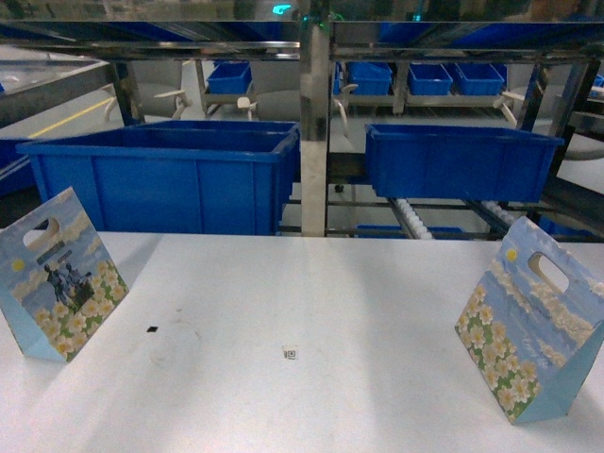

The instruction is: Move flower gift bag to table near conveyor

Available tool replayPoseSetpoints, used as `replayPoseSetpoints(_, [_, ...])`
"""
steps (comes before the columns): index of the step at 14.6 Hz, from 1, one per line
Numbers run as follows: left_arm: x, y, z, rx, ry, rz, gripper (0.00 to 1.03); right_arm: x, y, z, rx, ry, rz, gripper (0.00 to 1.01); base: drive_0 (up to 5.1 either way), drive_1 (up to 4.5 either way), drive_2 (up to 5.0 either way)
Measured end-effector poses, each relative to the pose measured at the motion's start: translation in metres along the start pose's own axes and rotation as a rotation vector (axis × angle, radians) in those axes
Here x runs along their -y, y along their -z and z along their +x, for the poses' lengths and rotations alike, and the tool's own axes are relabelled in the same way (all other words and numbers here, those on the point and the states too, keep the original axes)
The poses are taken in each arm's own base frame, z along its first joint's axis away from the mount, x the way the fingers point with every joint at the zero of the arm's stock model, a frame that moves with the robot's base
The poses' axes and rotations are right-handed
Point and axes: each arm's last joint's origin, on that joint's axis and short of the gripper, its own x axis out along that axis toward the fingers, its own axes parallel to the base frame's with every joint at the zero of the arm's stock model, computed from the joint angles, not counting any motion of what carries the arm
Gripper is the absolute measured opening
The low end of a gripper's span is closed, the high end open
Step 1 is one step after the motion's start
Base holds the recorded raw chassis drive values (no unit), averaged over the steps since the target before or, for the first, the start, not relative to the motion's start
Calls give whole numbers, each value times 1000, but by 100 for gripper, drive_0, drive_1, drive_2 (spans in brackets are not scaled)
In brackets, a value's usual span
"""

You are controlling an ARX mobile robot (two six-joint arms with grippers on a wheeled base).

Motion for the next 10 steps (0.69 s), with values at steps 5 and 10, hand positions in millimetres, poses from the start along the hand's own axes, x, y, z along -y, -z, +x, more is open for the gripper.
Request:
replayPoseSetpoints(5, [0, 0, 0, 0, 0, 1, 98, 0, 0, 0, 0, 0, 0, 98, 0, 0, 0])
replayPoseSetpoints(10, [0, 0, 0, 0, 0, 1, 98, 0, 0, 0, 0, 0, 0, 98, 0, 0, 0])
